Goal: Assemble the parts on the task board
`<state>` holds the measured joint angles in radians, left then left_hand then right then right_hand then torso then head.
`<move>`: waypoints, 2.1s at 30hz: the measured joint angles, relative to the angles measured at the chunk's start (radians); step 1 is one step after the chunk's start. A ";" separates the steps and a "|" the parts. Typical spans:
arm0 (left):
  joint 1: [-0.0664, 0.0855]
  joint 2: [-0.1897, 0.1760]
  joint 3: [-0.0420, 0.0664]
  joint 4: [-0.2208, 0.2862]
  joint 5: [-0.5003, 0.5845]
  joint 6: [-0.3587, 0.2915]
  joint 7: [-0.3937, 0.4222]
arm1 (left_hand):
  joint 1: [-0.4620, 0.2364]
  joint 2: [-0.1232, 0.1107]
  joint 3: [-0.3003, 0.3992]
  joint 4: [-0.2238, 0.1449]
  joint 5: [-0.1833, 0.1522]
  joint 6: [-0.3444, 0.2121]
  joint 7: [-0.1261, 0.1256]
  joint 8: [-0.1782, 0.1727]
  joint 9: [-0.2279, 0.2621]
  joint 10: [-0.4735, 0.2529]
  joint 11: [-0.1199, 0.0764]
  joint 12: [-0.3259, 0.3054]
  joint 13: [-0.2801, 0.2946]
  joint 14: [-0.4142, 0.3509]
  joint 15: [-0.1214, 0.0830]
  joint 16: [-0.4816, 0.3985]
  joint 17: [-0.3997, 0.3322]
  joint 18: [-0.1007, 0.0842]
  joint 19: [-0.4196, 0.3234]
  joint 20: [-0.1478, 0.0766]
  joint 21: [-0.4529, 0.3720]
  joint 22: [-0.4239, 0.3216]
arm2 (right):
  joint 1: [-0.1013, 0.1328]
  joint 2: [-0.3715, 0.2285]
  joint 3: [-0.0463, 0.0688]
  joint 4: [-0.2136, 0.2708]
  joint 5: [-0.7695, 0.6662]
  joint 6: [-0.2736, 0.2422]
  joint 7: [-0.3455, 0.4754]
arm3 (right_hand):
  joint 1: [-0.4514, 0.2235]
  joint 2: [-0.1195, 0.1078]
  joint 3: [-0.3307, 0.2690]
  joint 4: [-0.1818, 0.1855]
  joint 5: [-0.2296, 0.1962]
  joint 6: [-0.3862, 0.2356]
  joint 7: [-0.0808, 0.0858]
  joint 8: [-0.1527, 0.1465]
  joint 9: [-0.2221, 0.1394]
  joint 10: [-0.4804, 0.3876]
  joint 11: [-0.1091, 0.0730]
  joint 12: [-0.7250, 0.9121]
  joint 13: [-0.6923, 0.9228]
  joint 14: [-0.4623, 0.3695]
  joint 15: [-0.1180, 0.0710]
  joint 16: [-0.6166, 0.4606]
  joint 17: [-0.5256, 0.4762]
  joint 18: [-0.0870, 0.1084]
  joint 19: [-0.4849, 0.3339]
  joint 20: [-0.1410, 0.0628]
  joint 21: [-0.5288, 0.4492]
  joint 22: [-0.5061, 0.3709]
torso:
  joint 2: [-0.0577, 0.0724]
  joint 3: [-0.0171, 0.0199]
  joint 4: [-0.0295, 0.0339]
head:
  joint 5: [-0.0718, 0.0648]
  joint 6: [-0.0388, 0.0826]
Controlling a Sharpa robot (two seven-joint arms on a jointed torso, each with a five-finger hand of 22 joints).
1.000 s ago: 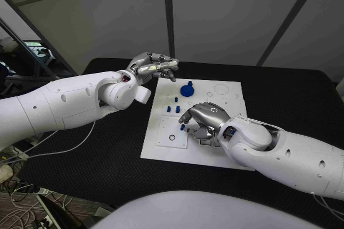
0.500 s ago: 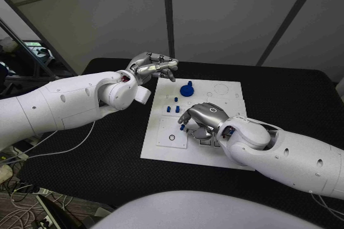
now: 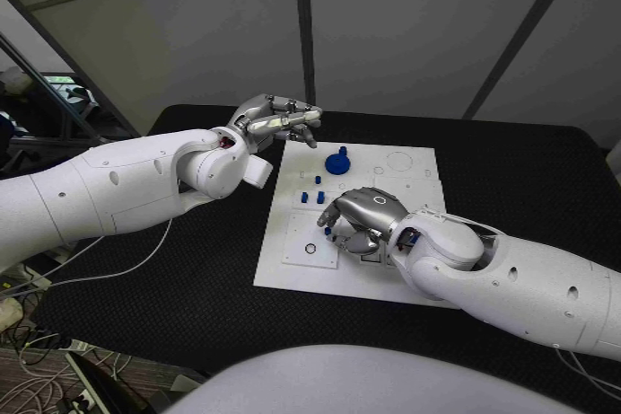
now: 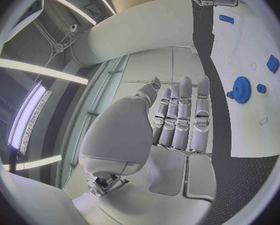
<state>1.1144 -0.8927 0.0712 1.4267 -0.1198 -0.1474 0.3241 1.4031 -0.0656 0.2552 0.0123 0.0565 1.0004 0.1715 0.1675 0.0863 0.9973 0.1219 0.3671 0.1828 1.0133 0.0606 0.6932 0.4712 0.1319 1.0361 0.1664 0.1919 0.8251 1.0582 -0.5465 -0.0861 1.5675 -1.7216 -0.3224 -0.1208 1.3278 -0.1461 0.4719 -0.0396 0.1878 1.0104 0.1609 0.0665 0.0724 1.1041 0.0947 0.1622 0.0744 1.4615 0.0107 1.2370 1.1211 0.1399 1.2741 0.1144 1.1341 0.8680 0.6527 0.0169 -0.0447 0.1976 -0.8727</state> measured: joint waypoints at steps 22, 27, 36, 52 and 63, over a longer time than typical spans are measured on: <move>0.000 0.000 0.000 -0.002 0.000 0.001 -0.001 | 0.000 0.000 0.000 0.000 0.000 0.000 0.000 0.000 0.000 0.000 0.000 0.000 0.000 0.000 0.000 0.000 0.000 0.000 0.000 0.000 0.000 0.000 | 0.000 -0.022 0.000 0.001 -0.008 -0.065 -0.011 | 0.012 -0.003 -0.008 -0.008 0.000 -0.005 0.005 0.000 0.000 -0.093 0.018 -0.020 -0.011 -0.049 0.012 -0.071 -0.098 0.000 -0.070 0.006 -0.074 -0.117 | 0.000 0.0007 -0.0011 | -0.008 0.000; 0.000 0.000 0.000 -0.004 0.000 0.001 -0.002 | 0.000 0.000 0.000 0.000 0.000 0.000 0.000 0.000 0.000 0.000 0.000 0.000 0.000 0.000 0.000 0.000 0.000 0.000 0.000 0.000 0.000 0.000 | 0.000 -0.066 0.001 0.036 -0.010 -0.077 -0.013 | 0.012 -0.003 -0.008 -0.008 0.000 -0.005 0.005 0.000 0.001 -0.093 0.018 -0.011 -0.009 -0.049 0.012 -0.071 -0.096 0.000 -0.070 0.006 -0.077 -0.114 | -0.001 0.0005 -0.0013 | -0.016 0.000; 0.000 -0.005 0.000 -0.003 0.000 0.002 -0.002 | 0.000 0.000 0.000 0.000 0.000 0.000 0.000 0.000 0.000 0.000 0.000 0.000 -0.001 0.000 0.000 0.000 -0.001 0.000 0.000 0.000 0.000 -0.001 | 0.064 -0.198 0.052 0.085 0.033 -0.023 -0.033 | 0.005 -0.002 -0.026 0.001 0.000 -0.004 0.000 0.000 0.002 -0.081 0.016 0.018 -0.007 -0.039 0.011 -0.040 -0.066 0.000 -0.051 0.005 -0.047 -0.066 | -0.004 -0.0018 -0.0021 | -0.045 0.000; 0.000 -0.002 0.000 -0.004 0.000 0.002 -0.001 | 0.000 0.000 0.000 0.000 0.000 0.000 0.000 0.000 -0.001 0.000 0.000 0.000 -0.002 0.000 0.000 -0.004 -0.001 0.000 0.000 0.000 0.000 -0.002 | 0.086 -0.222 0.093 -0.002 0.100 0.073 -0.047 | 0.000 -0.007 -0.051 -0.004 0.000 -0.016 -0.013 0.000 0.000 -0.117 0.012 0.018 -0.009 -0.039 0.011 -0.040 -0.079 0.000 -0.051 0.005 -0.052 -0.080 | -0.006 -0.0017 -0.0033 | -0.059 0.000; 0.000 -0.002 0.000 -0.004 0.000 0.002 0.000 | 0.000 0.000 0.000 0.000 0.000 0.000 0.000 0.000 -0.001 0.000 0.000 0.000 -0.002 0.000 0.000 -0.004 -0.001 0.000 0.000 0.000 0.000 -0.002 | 0.074 -0.179 0.090 -0.042 0.099 0.107 -0.038 | 0.000 -0.007 -0.057 -0.004 0.000 -0.019 -0.016 0.000 0.001 -0.120 0.016 0.026 -0.009 -0.039 0.011 -0.040 -0.083 0.000 -0.051 0.005 -0.057 -0.084 | -0.005 -0.0017 -0.0033 | -0.054 0.000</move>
<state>1.1144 -0.8950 0.0711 1.4225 -0.1199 -0.1458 0.3239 1.4030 -0.0656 0.2551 0.0123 0.0565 1.0005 0.1715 0.1675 0.0856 0.9973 0.1219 0.3671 0.1808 1.0133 0.0606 0.6892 0.4703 0.1319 1.0361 0.1664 0.1919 0.8234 1.1319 -0.7258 0.0039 1.5256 -1.6229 -0.2152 -0.1584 1.3277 -0.1536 0.4154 -0.0439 0.1878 0.9910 0.1449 0.0661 0.0729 0.9841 0.1107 0.1884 0.0655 1.4223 0.0214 1.1965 1.0385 0.1399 1.2226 0.1195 1.0773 0.7839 0.6474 0.0151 -0.0479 0.1434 -0.8725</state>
